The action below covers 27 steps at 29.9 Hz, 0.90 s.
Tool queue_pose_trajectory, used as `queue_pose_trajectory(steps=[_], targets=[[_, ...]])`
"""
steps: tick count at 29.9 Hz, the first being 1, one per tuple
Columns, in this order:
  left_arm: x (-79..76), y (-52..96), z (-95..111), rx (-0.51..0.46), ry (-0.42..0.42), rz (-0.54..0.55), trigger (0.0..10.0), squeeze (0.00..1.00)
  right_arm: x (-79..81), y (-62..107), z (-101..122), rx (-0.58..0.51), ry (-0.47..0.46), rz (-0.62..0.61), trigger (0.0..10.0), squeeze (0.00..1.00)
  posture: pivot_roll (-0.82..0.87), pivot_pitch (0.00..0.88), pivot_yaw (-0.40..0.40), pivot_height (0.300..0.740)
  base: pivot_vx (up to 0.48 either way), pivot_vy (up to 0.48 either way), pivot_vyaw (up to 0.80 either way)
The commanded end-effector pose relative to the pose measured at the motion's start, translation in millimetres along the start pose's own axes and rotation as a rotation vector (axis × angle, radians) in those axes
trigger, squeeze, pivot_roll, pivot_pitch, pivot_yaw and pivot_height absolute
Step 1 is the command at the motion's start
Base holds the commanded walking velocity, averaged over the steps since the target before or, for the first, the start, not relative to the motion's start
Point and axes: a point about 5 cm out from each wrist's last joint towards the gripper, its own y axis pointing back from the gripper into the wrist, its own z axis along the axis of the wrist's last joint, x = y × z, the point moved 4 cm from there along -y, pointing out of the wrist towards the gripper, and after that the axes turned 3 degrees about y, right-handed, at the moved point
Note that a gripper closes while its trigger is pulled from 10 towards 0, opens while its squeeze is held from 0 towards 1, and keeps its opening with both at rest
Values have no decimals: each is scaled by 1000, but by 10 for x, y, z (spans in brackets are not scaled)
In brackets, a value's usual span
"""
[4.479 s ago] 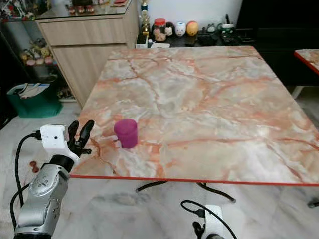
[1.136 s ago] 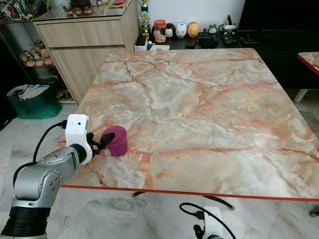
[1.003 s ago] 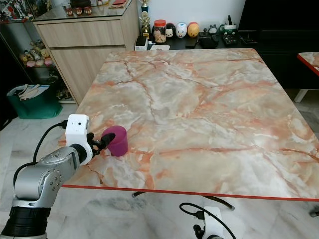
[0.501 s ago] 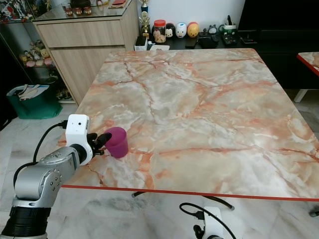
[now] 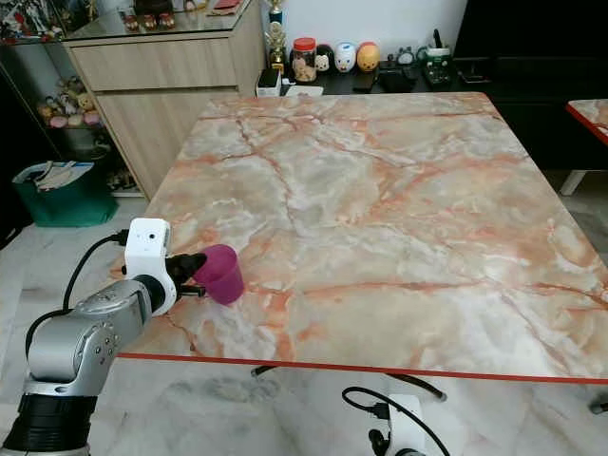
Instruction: Setting the table
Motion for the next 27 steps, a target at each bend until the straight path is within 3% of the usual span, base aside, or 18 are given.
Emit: queue_pose_trajectory(steps=[1,16,20,21,22,23,25,27], targets=[[43,5,-6,14,-13,15,0,0,34,-5,10,-1,-5,9,10000,0,-25,0,60,740,0,0,0],[31,23,-24,6,-14,10,0,0,27,-4,6,1,-2,8,10000,0,-27,0,58,740,0,0,0],[35,64,193,-149,34,15,0,0,23,-3,3,0,-2,7,10000,0,-29,0,56,740,0,0,0],[34,95,303,-230,53,17,0,0,22,-2,1,1,-2,6,10000,0,-31,0,57,740,0,0,0],[33,133,368,-286,52,19,7882,0,20,-2,1,-1,-3,4,10000,0,-36,0,58,740,0,0,0],[31,181,425,-342,51,23,9647,0,15,-1,-1,-2,-6,0,10000,0,-40,0,57,740,0,0,0],[53,234,449,-393,95,36,10000,0,10,0,-4,-4,-12,-2,10000,0,-41,0,57,740,0,0,0],[122,300,429,-435,89,82,10000,0,3,2,-11,-4,-19,-6,10000,0,-41,0,54,740,0,0,0]])
